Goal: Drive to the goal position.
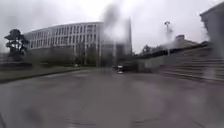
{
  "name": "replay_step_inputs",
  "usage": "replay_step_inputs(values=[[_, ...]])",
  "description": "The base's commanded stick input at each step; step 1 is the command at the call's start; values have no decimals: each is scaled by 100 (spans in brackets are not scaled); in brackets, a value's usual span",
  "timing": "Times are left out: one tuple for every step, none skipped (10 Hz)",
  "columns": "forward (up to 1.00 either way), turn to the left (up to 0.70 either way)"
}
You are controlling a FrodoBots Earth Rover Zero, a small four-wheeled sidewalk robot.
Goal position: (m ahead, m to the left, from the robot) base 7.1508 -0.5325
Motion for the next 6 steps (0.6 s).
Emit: replay_step_inputs(values=[[100, 0], [100, 0], [100, 0], [100, 0], [100, 0], [100, 0]])
